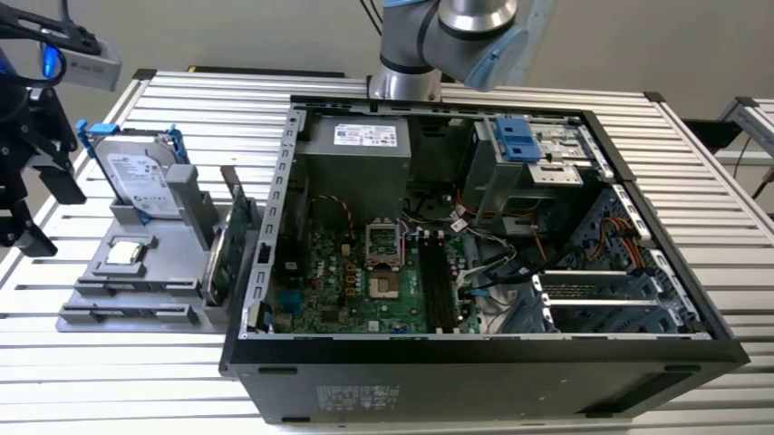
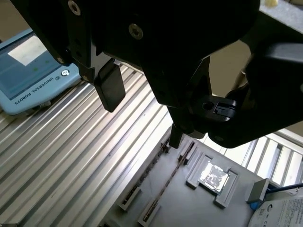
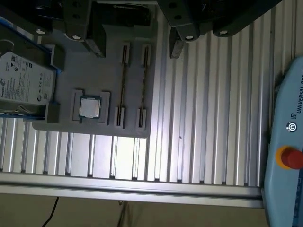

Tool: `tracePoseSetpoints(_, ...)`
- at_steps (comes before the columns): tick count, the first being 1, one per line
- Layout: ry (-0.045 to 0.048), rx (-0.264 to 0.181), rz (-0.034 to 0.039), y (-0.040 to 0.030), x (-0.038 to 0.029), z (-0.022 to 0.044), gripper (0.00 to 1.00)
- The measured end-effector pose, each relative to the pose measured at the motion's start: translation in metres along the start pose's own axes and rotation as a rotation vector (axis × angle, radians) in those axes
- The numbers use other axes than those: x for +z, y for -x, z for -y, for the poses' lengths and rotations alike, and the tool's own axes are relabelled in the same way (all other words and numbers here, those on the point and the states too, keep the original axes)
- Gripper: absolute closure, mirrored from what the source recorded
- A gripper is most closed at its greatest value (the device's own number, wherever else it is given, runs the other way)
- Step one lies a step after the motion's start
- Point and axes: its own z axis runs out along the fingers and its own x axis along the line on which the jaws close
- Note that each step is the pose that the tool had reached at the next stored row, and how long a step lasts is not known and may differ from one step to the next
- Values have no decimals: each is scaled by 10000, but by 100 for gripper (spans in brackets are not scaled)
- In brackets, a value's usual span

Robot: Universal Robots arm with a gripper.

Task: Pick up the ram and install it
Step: 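Pick up the ram and move it above insertion slot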

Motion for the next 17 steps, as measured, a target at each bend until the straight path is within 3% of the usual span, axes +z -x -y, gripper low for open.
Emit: tracePoseSetpoints(17, -1, 0, 2, 4, 130, 2, 0)
